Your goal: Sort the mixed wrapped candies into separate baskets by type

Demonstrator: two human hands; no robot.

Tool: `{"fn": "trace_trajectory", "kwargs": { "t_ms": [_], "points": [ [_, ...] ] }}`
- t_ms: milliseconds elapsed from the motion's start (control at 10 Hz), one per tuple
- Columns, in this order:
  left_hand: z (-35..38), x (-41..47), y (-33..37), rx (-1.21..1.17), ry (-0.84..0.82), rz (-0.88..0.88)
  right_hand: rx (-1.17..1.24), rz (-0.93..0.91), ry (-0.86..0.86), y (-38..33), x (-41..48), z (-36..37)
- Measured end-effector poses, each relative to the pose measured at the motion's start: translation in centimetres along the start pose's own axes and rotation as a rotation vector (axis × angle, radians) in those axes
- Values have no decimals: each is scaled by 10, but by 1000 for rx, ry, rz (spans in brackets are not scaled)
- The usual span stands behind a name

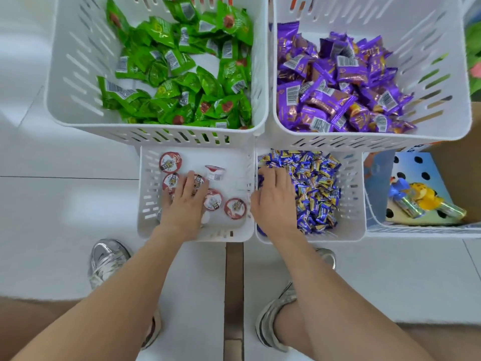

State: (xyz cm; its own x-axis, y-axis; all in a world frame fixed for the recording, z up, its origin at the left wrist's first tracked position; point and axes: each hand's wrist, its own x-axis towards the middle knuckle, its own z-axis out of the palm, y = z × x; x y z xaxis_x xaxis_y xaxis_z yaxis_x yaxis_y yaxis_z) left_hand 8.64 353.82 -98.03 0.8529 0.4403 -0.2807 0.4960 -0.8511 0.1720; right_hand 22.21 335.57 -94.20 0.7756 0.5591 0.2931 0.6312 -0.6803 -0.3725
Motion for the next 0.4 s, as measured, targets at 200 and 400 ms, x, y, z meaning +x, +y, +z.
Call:
{"fn": "trace_trajectory", "kwargs": {
  "t_ms": [200,400],
  "points": [
    [-5,-6,12,-193,57,99,-38,-143,-2,-33,4,-2],
    [-45,-18,19,-683,159,-102,-82,-88,-485,-78,13,-25]
  ]
}}
